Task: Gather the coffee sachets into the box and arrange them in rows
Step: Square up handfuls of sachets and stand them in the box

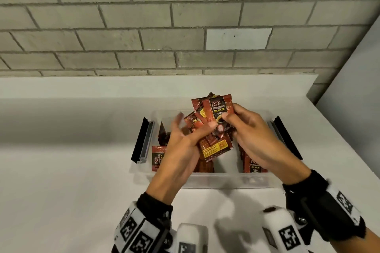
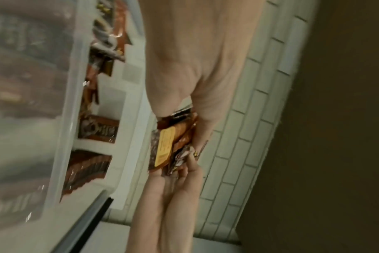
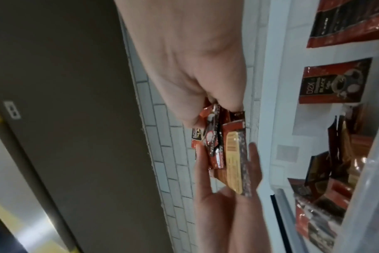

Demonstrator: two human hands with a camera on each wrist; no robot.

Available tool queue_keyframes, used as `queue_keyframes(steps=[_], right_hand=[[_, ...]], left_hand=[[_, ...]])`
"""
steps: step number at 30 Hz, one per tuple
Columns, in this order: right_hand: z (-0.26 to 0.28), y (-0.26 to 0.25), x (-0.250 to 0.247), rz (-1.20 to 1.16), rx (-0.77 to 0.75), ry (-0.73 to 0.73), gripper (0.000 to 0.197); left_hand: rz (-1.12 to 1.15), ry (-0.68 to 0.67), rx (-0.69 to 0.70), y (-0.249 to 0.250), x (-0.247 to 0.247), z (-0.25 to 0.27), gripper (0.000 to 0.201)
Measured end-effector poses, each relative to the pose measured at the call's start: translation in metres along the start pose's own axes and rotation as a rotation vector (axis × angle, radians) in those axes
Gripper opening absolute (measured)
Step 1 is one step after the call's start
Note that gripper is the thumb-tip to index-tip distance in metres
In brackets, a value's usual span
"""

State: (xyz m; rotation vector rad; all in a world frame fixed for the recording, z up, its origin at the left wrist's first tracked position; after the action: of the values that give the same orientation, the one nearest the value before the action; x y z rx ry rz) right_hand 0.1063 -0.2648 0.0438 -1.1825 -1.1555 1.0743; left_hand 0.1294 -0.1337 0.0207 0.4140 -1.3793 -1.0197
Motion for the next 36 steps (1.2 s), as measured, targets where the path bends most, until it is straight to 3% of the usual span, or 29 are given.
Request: queue_keyframes(steps=[2, 4, 9, 13, 15, 18, 20, 23, 25, 28, 31, 34, 36], right_hand=[[0.003, 0.0, -0.001, -0.069, 0.023, -0.008, 0.023], [0.007, 0.001, -0.001, -0.073, 0.038, -0.012, 0.023], [0.016, 0.006, -0.008, 0.016, 0.047, 0.021, 0.022], [0.02, -0.003, -0.026, -0.107, -0.067, 0.215, 0.023], [0.026, -0.011, -0.027, 0.115, -0.254, 0.262, 0.028], [0.035, -0.01, -0.012, 0.681, -0.495, 0.242, 0.042], [0.037, -0.003, 0.001, 0.851, -0.51, 0.14, 0.049], [0.035, 0.005, 0.006, 0.857, -0.405, 0.046, 0.072], [0.034, 0.007, 0.007, 0.887, -0.392, 0.031, 0.073], [0.033, 0.008, 0.001, 0.799, -0.365, 0.072, 0.045], [0.028, 0.012, -0.015, 0.562, -0.266, 0.191, 0.032], [0.024, 0.019, -0.027, 0.129, -0.071, 0.195, 0.038], [0.025, 0.022, -0.033, 0.02, -0.019, 0.174, 0.053]], left_hand=[[-0.014, -0.047, -0.084, -0.005, 0.002, 0.003, 0.048], [-0.028, -0.08, -0.128, -0.009, 0.001, 0.006, 0.038], [0.046, -0.04, -0.173, -0.014, -0.002, 0.007, 0.057], [0.092, 0.008, -0.171, -0.017, -0.009, 0.005, 0.051], [0.069, 0.026, -0.134, -0.018, -0.01, 0.006, 0.039], [0.024, 0.002, -0.075, -0.02, -0.003, 0.009, 0.041], [0.036, -0.045, -0.058, -0.021, 0.002, 0.011, 0.043], [0.125, -0.078, -0.076, -0.021, 0.001, 0.013, 0.047], [0.147, -0.086, -0.091, -0.021, -0.001, 0.013, 0.049], [0.12, -0.064, -0.106, -0.021, -0.003, 0.012, 0.045], [0.112, -0.03, -0.123, -0.022, -0.007, 0.012, 0.046], [0.111, 0.019, -0.133, -0.024, -0.014, 0.013, 0.045], [0.112, 0.041, -0.12, -0.024, -0.019, 0.012, 0.044]])
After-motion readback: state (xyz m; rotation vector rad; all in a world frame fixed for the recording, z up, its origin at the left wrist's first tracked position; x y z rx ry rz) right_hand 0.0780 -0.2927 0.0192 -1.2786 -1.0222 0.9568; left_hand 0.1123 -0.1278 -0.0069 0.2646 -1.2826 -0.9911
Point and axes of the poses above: each hand's wrist, its own z-axis away from the middle knuckle, its own x-axis out of the palm, y = z × x, the point moved 3 cm from there along -z, towards the middle knuckle, and after that the axes turned 2 degrees about y, right-handed, at the moved point
